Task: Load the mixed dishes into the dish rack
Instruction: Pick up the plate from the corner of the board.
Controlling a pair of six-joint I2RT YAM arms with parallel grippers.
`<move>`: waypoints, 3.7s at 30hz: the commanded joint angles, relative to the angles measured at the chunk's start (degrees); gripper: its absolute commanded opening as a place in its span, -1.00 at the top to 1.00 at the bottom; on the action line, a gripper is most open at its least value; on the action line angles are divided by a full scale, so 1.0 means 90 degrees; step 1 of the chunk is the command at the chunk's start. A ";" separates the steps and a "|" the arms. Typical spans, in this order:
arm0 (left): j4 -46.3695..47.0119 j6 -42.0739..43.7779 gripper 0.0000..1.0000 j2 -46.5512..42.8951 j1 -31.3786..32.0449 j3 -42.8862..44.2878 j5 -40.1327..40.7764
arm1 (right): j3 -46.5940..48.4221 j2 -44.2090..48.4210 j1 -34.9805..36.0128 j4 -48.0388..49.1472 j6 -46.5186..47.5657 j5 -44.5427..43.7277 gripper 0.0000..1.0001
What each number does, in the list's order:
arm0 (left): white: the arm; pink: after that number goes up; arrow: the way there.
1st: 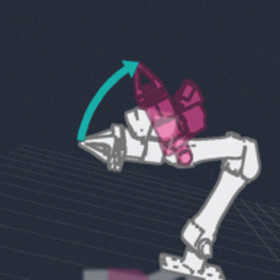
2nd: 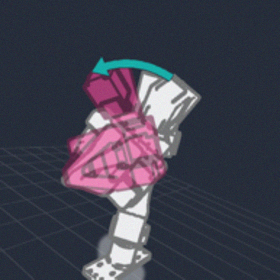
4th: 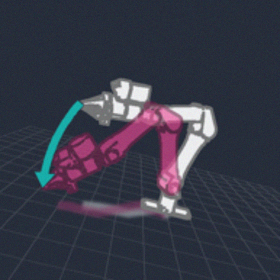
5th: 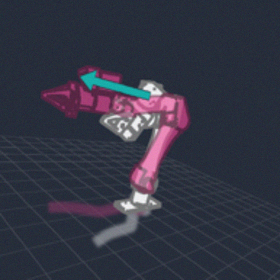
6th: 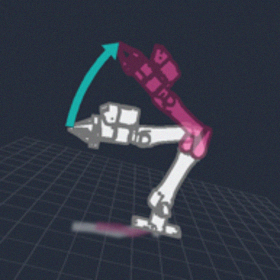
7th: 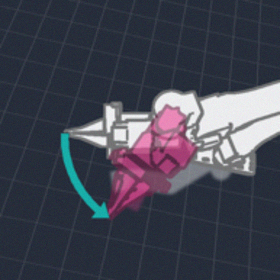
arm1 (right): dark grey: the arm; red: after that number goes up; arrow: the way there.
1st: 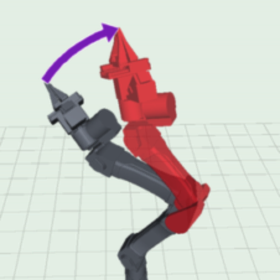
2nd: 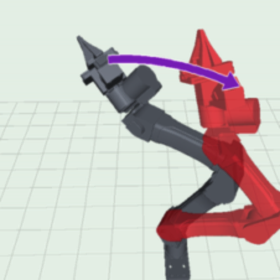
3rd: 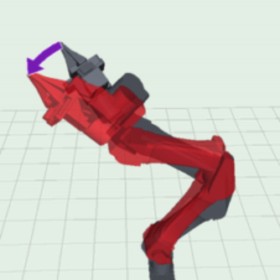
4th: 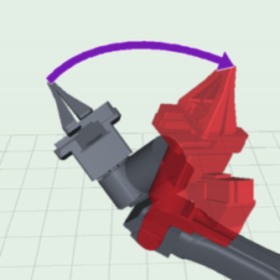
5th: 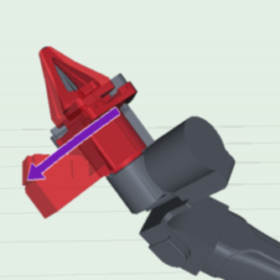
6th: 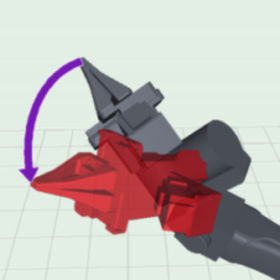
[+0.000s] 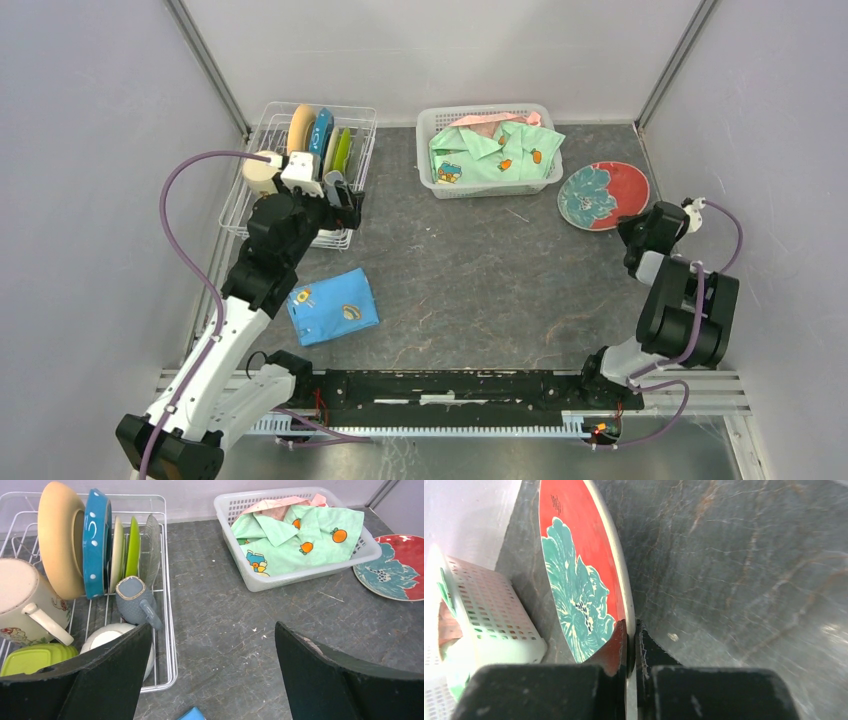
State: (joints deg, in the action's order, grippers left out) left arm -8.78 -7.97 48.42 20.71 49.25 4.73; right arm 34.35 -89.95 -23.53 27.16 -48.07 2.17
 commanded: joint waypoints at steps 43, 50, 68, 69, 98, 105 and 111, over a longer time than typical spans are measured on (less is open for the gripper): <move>0.2184 0.2257 -0.45 0.2647 0.4913 -0.0271 0.0049 | -0.1728 0.5800 0.2575 -0.3444 -0.0948 0.2494 1.00; 0.3356 0.3371 -0.45 0.3466 0.5913 -0.0404 0.0263 | -0.1864 0.6160 0.2575 -0.3247 -0.1686 0.2824 1.00; 0.3970 0.4607 -0.34 0.5196 0.6329 0.0151 0.1767 | -0.2026 0.6616 0.2576 -0.2998 -0.1961 0.3102 1.00; 0.4017 0.4709 -0.33 0.5271 0.6352 0.0194 0.1907 | -0.2027 0.6616 0.2578 -0.2995 -0.1967 0.3110 1.00; 0.3163 0.3008 0.96 0.5128 0.5347 0.0998 0.0585 | -0.1761 0.6755 0.2577 -0.3213 -0.1485 0.2781 0.29; 0.3089 0.1994 0.95 0.4854 0.4693 0.0937 0.0132 | -0.1581 0.6774 0.2578 -0.3334 -0.1176 0.2725 -0.30; 0.2747 0.0968 0.95 0.4475 0.4040 0.1241 -0.0349 | -0.1288 0.6867 0.2580 -0.3401 -0.0734 0.2688 -0.93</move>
State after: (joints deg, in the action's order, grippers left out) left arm 15.42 11.73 93.51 59.83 55.96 5.04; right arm 19.35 -28.93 -0.49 -5.65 -58.50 25.98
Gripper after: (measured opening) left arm 0.056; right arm 0.883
